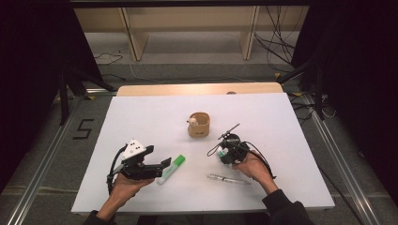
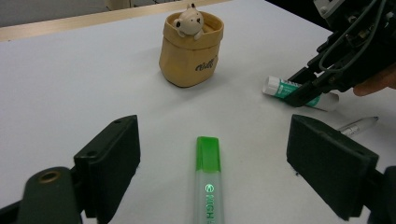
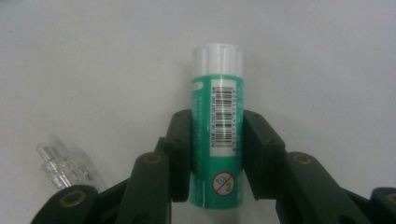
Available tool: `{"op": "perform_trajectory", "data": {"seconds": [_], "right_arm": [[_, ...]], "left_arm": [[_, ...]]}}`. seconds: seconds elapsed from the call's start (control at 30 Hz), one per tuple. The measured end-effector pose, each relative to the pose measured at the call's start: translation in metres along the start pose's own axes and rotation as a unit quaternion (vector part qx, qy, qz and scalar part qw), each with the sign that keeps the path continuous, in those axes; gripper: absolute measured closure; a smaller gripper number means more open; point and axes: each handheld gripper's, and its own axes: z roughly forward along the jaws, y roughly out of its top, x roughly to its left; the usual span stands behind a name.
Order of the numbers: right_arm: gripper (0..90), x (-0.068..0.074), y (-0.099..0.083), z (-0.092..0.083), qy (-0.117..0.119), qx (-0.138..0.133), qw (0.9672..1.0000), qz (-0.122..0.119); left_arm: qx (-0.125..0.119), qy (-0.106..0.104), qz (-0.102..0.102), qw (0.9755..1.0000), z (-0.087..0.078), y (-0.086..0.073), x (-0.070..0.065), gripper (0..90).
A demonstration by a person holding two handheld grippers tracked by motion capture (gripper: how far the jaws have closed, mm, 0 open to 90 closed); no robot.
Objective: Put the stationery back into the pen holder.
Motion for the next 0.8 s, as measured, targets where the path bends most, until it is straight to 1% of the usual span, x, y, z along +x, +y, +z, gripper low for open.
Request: {"op": "perform_trajectory", "data": {"seconds": [0.1,0.27,0.37,0.4,0.5,0.53,0.63,0.7,0.8], "right_arm": [[66.4,0.000,0.000,-0.002,0.007,-0.005,0.9999,-0.007],[66.4,0.003,0.000,-0.006,0.010,-0.019,0.9996,-0.021],[66.4,0.005,0.000,-0.009,0.010,-0.030,0.9989,-0.035],[66.3,0.005,0.000,-0.010,0.010,-0.034,0.9987,-0.035],[66.4,0.007,0.000,-0.012,0.006,-0.040,0.9981,-0.046],[66.4,0.008,0.000,-0.013,0.009,-0.040,0.9979,-0.050],[66.4,0.011,-0.001,-0.017,0.005,-0.050,0.9960,-0.074],[66.4,0.014,-0.002,-0.020,0.003,-0.055,0.9942,-0.093],[66.4,0.020,-0.003,-0.025,0.001,-0.064,0.9904,-0.122]], "left_arm": [[0.001,0.000,-0.001,1.0000,0.000,0.000,0.001,16.8],[0.003,0.000,-0.001,1.0000,0.000,0.000,0.001,16.8],[0.005,0.000,-0.001,1.0000,0.001,0.000,0.001,16.8],[0.006,-0.001,-0.002,1.0000,0.001,-0.001,0.001,16.8],[0.008,0.000,-0.003,1.0000,0.001,-0.001,0.002,16.8],[0.008,0.000,-0.003,1.0000,0.002,-0.001,0.003,16.8],[0.011,0.000,-0.004,0.9999,0.002,-0.001,0.003,16.8],[0.012,-0.001,-0.005,0.9999,0.002,-0.001,0.003,16.8],[0.015,-0.002,-0.004,0.9999,0.003,-0.002,0.004,16.7]]}}
